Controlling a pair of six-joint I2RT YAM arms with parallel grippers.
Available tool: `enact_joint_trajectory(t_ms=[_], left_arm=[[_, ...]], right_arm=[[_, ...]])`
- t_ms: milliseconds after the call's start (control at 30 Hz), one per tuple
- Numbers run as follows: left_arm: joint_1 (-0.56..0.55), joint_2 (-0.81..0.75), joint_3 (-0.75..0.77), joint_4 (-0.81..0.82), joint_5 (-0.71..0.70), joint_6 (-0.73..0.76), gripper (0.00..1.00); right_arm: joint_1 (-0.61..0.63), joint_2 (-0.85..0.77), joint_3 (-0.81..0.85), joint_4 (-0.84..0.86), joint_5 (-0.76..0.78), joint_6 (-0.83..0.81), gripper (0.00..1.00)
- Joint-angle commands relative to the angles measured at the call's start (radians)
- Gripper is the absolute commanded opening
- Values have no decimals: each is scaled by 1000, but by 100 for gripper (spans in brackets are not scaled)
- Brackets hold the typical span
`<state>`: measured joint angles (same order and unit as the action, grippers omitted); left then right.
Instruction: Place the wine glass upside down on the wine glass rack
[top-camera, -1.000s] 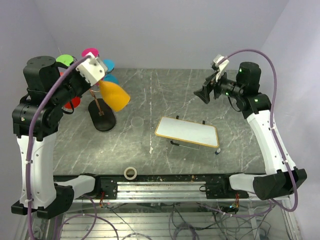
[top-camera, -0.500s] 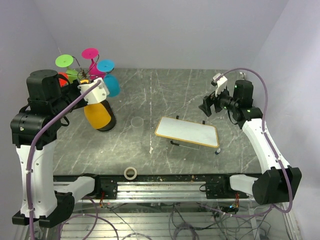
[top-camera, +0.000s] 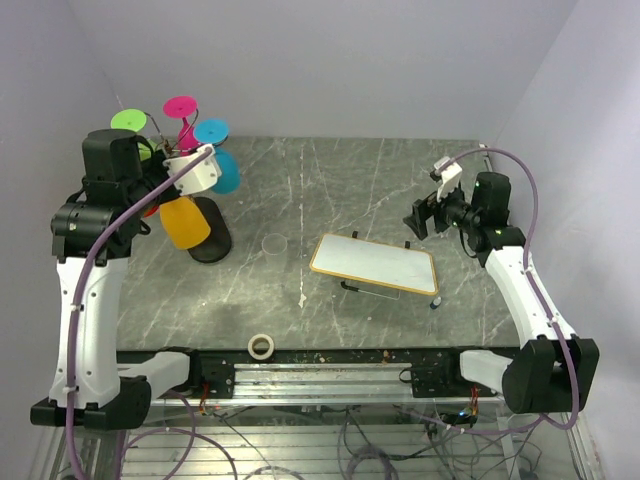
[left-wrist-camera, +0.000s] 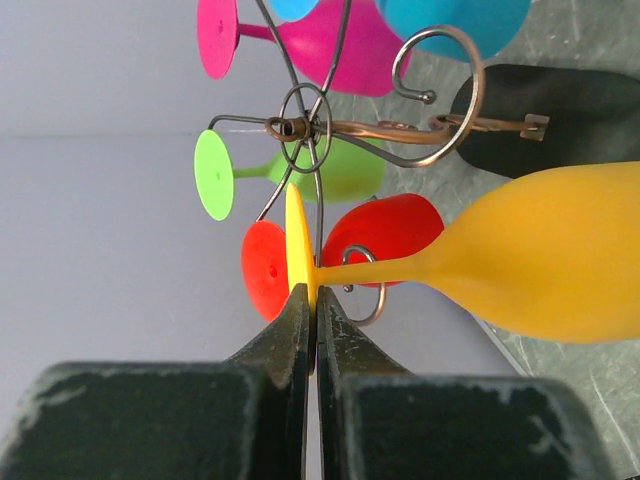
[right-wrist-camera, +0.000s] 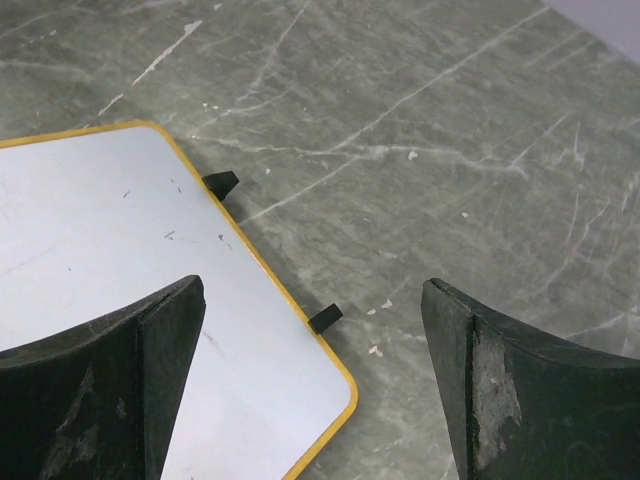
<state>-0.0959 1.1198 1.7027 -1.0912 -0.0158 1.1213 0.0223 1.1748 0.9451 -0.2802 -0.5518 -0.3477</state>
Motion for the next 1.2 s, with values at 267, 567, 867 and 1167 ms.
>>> enact_joint_trajectory(t_ms=[267,567,867,1167], left_arm=[[7,52,-70,186,-107,-17,7],[7,73,-140,277,-247,-13,7],[7,67,-181,303,-300,-26,7],[7,44,-215,310,-351,-21,7]], right_arm=[[-26,0,-29,32,-69,-1,91],[-27,13,-25,23,-82,-8,97],[-28,11,-34,28,-72,-17,100],[-28,12,-39,27,-77,-24,100]])
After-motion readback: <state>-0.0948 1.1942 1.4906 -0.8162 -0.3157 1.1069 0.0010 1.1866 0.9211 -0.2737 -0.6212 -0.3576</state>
